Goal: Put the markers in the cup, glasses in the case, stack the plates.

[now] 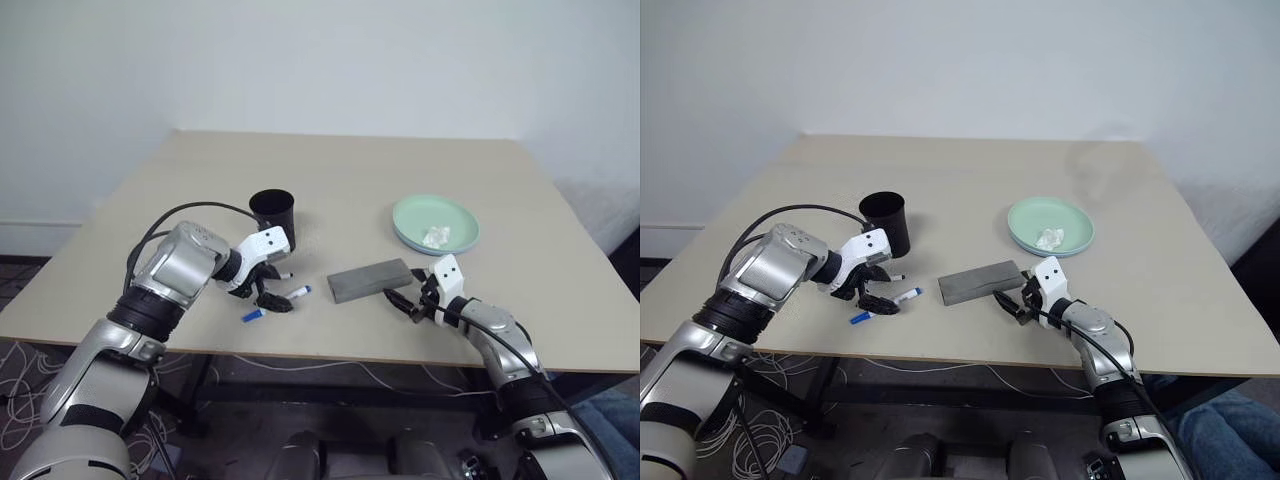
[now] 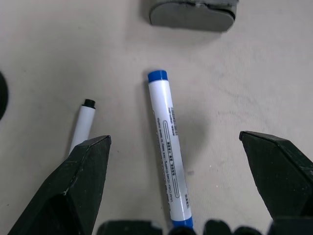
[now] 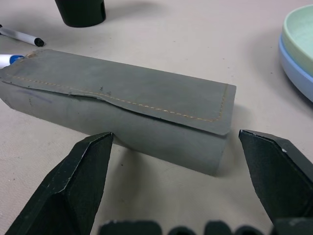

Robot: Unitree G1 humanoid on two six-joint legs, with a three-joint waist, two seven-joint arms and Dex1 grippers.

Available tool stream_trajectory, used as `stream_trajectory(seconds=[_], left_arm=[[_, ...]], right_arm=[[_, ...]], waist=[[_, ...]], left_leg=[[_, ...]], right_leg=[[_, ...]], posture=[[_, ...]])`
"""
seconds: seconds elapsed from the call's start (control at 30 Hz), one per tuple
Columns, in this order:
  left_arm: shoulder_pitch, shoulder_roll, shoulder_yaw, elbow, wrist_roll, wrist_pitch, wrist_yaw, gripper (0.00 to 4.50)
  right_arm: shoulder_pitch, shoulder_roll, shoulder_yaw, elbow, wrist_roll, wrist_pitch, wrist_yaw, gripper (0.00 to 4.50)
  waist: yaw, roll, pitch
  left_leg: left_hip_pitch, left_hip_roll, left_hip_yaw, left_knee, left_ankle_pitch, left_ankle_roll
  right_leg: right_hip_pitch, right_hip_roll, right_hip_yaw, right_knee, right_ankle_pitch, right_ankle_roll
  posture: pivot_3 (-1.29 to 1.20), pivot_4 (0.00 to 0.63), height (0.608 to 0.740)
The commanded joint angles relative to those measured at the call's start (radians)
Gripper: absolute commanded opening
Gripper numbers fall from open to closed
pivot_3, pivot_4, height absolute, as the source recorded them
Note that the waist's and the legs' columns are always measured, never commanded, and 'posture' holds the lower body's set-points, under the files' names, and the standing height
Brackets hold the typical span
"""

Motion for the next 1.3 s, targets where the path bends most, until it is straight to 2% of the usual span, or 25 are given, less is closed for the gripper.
stream_trajectory(seconds=[0.03,0.27,0.7,0.8,1.17,1.3], left_arm=[[-0.056,0.014,-0.008,0.010,0.028,0.021,-0.020,4.48],[-0.062,0.023,-0.035,0.001,0.039,0.056,-0.055,4.48],[0.004,-0.019,-0.068,-0.004,0.070,0.057,-0.006,4.48],[0.015,-0.018,-0.068,-0.007,0.074,0.051,0.002,3.94],[0.022,-0.005,-0.052,0.001,0.089,0.024,0.012,0.18],[0.020,0.003,-0.038,-0.008,0.087,-0.013,0.012,0.08]], right_arm=[[-0.023,-0.005,-0.022,-0.021,0.005,-0.022,0.001,4.50],[-0.019,-0.001,-0.024,-0.021,0.005,-0.023,-0.005,4.50],[-0.021,0.011,-0.025,-0.013,0.003,-0.028,-0.017,4.50],[-0.022,0.011,-0.025,-0.010,0.002,-0.030,-0.018,4.50],[-0.035,0.013,-0.022,0.010,0.000,-0.043,-0.014,4.50],[-0.037,0.014,-0.021,0.013,0.000,-0.046,-0.013,4.50]], waist=[[0.000,0.000,0.000],[0.000,0.000,0.000],[0.000,0.000,0.000],[0.000,0.000,0.000],[0.000,0.000,0.000],[0.000,0.000,0.000]], left_leg=[[0.000,0.000,0.000,0.000,0.000,0.000],[0.000,0.000,0.000,0.000,0.000,0.000],[0.000,0.000,0.000,0.000,0.000,0.000],[0.001,0.000,0.000,0.000,0.000,0.000],[0.001,0.000,0.000,0.000,0.001,0.002],[0.001,0.000,0.000,0.000,0.001,0.002]], right_leg=[[0.000,0.000,0.000,0.000,0.000,0.000],[0.000,0.000,0.000,0.000,0.000,0.000],[0.000,0.000,0.000,0.000,0.000,0.000],[0.001,0.000,0.000,0.001,0.000,0.000],[0.000,0.000,0.001,0.000,0.000,0.000],[0.000,0.000,0.001,0.000,0.000,0.000]], posture=[[0.00,0.000,0.740],[0.00,0.000,0.740],[0.00,0.000,0.740],[0.00,0.000,0.740],[0.00,0.000,0.740],[0.00,0.000,0.740]])
